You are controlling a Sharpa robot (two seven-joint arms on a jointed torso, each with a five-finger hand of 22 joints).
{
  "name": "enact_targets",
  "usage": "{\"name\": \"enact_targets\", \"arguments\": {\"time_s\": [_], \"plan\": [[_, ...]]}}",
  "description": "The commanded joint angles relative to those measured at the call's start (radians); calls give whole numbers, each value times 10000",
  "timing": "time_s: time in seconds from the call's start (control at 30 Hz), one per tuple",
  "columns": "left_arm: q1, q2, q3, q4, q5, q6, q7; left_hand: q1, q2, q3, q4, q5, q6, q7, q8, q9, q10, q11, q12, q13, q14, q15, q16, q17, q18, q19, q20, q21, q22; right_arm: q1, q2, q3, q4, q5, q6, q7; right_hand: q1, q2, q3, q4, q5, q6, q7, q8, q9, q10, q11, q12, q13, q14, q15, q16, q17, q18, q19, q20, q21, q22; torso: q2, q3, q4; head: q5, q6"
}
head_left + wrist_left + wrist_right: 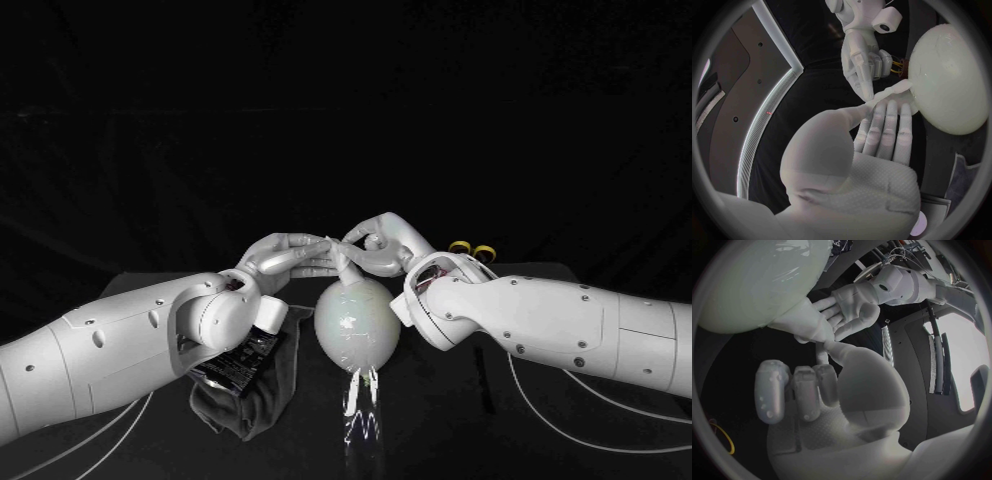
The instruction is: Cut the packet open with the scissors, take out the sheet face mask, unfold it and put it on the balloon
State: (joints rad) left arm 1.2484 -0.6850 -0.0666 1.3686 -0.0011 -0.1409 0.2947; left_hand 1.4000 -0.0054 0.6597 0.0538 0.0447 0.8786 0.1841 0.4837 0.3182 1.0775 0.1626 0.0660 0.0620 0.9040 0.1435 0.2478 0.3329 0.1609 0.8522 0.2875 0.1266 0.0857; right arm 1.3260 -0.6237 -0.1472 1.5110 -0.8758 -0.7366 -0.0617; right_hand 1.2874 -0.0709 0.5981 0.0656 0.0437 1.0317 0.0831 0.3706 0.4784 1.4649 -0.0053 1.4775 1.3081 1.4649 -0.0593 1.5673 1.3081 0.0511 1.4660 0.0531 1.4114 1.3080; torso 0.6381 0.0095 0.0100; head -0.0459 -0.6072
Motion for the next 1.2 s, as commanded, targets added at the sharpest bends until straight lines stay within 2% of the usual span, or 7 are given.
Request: {"name": "enact_targets", "arguments": {"time_s": [0.03,0.33,0.57,0.73,0.93,1.2], "plan": [[10,14,14,27,-26,98,114,23,95,56,0,34,38,1,45,297,10,-49,-23,2,-1,-50,57,10,-19,-43,-16,31,14,2,-31,7,49,-289,-327,-64,17,-23,212,-234,47,266,-248,628,607,734,-92,62,2136,1059,-109,35,2627,-172,324,-101,83,2185,-3,-2,0,-5,-7],[10,-22,14,-1,-16,39,129,16,98,62,3,33,40,2,55,312,24,-52,-21,3,4,-54,78,18,-19,-42,-16,38,18,-1,-238,8,148,-361,-557,-221,-113,7,418,-268,48,43,-302,1037,1245,751,-144,78,2153,1059,-163,35,2627,-182,341,-164,134,2195,-4,0,0,1,-14],[10,-58,14,-41,34,-26,154,10,97,65,4,33,42,3,64,325,36,-56,-19,4,8,-58,95,23,-18,-43,-17,44,21,-1,-501,8,264,-427,-590,-318,-159,-13,535,-307,48,-56,-319,1200,1541,743,-161,43,2138,1059,-178,35,2627,-185,348,-180,154,2199,-4,1,-8,17,-14],[10,-72,14,-66,76,-83,169,6,98,70,5,32,43,2,72,336,47,-58,-17,4,11,-61,110,29,-17,-43,-19,50,23,0,-679,8,366,-423,-576,-300,-190,-34,607,-328,48,-116,-324,1274,1699,706,-166,-63,2083,1059,-184,35,2627,-179,332,-188,126,2190,-7,1,-6,17,-11],[10,-80,14,-81,143,-133,188,5,100,72,4,33,43,2,75,340,50,-60,-17,4,13,-62,114,30,-16,-43,-19,52,24,0,-857,7,481,-396,-637,-247,-190,-34,607,-328,48,-116,-324,1274,1699,706,-166,-63,2083,1059,-184,35,2627,-179,332,-188,126,2190,-5,0,-2,15,0],[9,-123,21,-99,326,-176,339,10,100,92,-8,34,33,14,82,358,59,-68,-20,3,1,-68,134,36,-13,-45,-22,62,29,0,-1126,15,583,-201,-1024,-37,-208,-48,632,-334,48,-143,-324,1299,1762,703,-166,-73,2079,1059,-185,35,2627,-181,336,-190,136,2192,6,-3,-7,17,16]]}}
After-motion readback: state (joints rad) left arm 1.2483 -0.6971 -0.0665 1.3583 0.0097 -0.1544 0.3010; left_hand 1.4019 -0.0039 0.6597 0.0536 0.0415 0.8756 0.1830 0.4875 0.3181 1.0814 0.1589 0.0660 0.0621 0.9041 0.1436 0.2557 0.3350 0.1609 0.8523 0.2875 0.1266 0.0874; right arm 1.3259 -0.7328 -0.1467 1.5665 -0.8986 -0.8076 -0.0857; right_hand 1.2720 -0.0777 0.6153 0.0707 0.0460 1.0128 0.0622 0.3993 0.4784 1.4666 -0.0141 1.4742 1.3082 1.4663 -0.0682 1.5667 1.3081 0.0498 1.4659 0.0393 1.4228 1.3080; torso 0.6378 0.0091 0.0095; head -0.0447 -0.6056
